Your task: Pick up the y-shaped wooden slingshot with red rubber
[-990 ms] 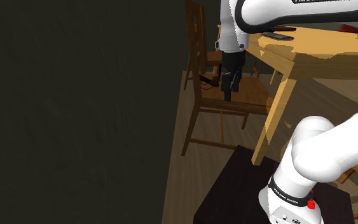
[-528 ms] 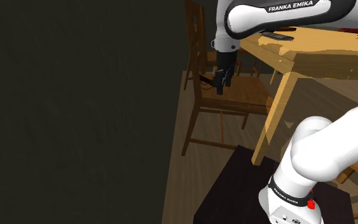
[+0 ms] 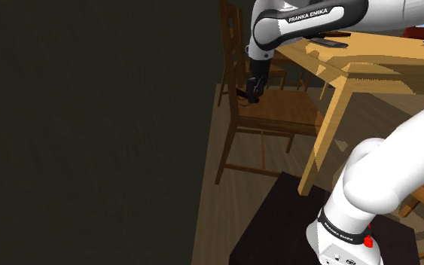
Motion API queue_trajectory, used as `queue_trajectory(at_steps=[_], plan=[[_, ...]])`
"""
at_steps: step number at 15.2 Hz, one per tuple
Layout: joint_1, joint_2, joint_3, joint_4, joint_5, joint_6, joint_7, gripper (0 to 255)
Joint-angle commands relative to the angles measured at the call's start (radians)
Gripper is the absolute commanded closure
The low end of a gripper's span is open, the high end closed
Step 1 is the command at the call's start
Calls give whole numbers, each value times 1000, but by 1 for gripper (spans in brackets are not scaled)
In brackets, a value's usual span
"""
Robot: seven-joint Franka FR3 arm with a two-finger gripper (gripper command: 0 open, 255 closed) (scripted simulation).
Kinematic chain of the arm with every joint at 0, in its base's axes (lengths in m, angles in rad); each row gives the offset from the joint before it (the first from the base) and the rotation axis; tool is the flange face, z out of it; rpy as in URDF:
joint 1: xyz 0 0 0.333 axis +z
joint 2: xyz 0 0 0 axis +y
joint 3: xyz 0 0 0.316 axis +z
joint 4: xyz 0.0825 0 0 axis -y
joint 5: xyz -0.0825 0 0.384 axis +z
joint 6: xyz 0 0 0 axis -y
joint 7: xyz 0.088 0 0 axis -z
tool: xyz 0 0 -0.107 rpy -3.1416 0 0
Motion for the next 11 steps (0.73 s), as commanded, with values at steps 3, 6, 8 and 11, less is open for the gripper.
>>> queue_trajectory(at_steps=[3, 6, 8, 11], plan=[[-12, 98, -45, 81, 1, 70, -48, 0], [-21, 182, -79, 155, 16, 118, -89, 0], [-28, 240, -101, 209, 33, 145, -118, 0], [-33, 277, -113, 232, 45, 173, -136, 0]])
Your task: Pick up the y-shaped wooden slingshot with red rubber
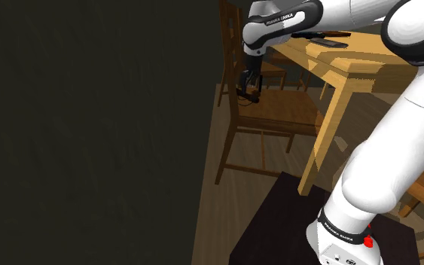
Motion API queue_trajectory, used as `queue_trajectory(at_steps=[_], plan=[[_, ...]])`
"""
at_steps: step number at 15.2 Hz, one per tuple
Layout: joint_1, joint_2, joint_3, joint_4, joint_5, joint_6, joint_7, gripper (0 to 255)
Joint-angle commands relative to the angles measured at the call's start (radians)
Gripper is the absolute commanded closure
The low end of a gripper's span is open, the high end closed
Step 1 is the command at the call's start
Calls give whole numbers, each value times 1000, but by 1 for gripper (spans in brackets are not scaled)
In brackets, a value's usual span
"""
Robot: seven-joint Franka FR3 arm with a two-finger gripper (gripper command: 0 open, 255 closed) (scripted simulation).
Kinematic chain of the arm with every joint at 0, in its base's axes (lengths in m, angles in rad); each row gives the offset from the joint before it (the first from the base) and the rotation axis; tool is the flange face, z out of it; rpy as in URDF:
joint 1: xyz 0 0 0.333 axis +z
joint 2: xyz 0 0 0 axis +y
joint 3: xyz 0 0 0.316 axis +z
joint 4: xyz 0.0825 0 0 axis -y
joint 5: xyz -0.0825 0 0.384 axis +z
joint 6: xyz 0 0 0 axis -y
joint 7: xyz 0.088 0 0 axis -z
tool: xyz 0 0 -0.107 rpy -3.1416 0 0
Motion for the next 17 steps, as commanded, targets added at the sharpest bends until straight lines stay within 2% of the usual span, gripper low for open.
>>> queue_trajectory(at_steps=[1, 6, 8, 9, 17], plan=[[-3, 9, -5, -11, 2, 25, -5, 0], [-4, 21, -8, -74, 2, 99, -2, 0], [-4, 21, -8, -74, 2, 99, -2, 0], [-4, 22, -8, -72, 2, 98, -2, 255], [-4, 21, -8, -74, 2, 98, -1, 255]])
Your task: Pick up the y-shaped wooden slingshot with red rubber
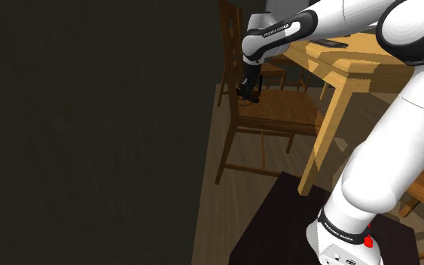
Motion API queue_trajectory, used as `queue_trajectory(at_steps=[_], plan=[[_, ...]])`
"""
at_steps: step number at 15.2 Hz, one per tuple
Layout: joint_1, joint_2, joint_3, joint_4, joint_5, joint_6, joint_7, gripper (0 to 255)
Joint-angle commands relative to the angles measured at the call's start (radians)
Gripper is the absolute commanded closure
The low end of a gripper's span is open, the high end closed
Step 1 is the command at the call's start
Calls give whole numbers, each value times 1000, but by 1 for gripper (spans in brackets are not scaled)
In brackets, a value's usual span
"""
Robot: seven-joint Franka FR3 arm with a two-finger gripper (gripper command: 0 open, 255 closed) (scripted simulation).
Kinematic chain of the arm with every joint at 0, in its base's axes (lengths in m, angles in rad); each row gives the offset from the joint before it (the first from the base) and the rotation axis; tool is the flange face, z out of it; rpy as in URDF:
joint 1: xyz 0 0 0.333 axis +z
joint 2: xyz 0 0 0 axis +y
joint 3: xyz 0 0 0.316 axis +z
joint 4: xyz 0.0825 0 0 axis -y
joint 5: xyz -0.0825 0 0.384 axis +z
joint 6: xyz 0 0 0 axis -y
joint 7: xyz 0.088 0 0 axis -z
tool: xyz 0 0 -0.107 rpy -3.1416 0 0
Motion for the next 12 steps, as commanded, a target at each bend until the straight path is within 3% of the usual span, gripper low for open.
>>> queue_trajectory(at_steps=[1, 12], plan=[[0, 1, -1, -1, 0, 1, 0, 255], [3, -16, 6, 129, 2, -146, -8, 255]])
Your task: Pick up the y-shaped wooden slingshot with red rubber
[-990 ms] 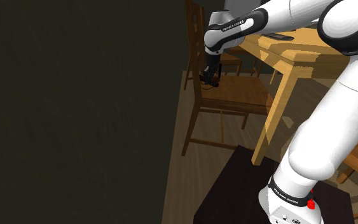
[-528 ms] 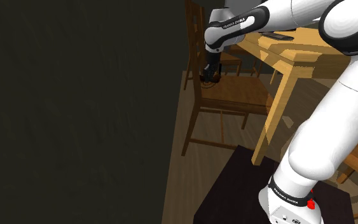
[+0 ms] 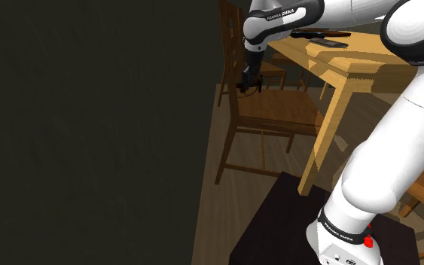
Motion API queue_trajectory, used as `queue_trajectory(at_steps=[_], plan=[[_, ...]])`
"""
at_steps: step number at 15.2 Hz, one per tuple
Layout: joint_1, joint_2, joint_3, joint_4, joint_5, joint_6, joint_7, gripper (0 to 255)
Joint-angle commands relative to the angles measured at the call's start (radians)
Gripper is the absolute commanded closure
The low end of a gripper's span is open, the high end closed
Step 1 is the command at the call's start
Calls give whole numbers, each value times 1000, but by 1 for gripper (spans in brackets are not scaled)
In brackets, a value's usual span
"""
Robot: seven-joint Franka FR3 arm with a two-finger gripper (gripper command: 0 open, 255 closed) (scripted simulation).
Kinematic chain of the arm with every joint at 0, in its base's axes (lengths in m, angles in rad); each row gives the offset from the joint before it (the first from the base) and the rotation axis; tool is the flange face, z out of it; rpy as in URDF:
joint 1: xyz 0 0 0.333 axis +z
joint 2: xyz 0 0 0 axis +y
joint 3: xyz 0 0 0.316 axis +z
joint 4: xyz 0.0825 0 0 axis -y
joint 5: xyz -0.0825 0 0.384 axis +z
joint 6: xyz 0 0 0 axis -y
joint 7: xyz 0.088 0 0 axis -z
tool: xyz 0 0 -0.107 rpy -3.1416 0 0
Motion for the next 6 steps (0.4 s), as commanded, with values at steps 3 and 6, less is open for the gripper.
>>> queue_trajectory(at_steps=[3, 6], plan=[[2, 1, 2, 56, 3, -51, -4, 255], [2, 2, 2, 72, 4, -67, -6, 255]])
